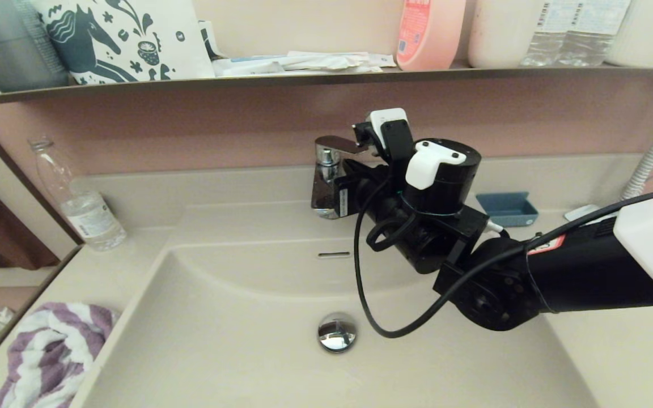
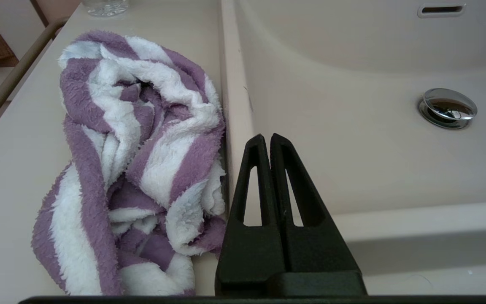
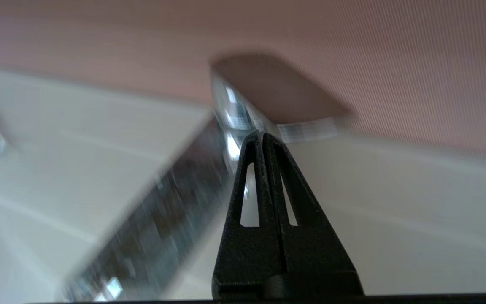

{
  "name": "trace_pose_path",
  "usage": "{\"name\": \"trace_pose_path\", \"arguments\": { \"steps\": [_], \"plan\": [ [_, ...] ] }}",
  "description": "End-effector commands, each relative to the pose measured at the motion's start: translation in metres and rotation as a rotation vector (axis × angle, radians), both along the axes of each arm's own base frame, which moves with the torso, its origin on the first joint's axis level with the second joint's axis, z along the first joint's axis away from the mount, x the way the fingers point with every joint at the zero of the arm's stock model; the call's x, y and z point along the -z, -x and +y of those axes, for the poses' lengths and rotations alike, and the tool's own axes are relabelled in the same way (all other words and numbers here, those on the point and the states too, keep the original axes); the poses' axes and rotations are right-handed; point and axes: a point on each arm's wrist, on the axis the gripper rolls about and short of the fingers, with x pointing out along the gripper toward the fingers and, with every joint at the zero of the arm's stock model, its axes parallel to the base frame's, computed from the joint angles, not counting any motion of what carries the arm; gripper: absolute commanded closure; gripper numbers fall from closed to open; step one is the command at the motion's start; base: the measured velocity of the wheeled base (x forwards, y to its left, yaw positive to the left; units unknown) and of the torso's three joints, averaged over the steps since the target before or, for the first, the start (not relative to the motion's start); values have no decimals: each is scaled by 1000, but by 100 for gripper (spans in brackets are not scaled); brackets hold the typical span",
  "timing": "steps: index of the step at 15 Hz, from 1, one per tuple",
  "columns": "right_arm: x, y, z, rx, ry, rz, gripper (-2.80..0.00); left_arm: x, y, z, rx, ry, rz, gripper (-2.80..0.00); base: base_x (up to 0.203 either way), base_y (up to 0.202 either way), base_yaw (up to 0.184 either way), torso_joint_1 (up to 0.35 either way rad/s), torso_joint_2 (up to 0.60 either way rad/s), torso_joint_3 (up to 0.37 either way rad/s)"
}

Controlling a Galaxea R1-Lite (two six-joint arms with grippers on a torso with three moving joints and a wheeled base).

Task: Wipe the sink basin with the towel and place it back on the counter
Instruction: Turn on the faucet

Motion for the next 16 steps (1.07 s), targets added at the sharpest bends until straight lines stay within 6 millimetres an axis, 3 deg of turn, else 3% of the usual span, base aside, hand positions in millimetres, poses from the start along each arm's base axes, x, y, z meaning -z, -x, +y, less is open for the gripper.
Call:
{"name": "trace_pose_path", "arguments": {
  "steps": [1, 11, 15, 16],
  "plan": [
    [-6, -5, 5, 5, -5, -22, 0, 0, 0, 0, 0, 0, 0, 0, 0, 0, 0, 0, 0, 0],
    [-39, -12, 2, 31, 4, -100, 0, 0, 0, 0, 0, 0, 0, 0, 0, 0, 0, 0, 0, 0],
    [-32, -10, 1, 33, 24, -80, 0, 0, 0, 0, 0, 0, 0, 0, 0, 0, 0, 0, 0, 0],
    [-22, -7, -1, 32, 53, -51, 0, 0, 0, 0, 0, 0, 0, 0, 0, 0, 0, 0, 0, 0]
  ]
}}
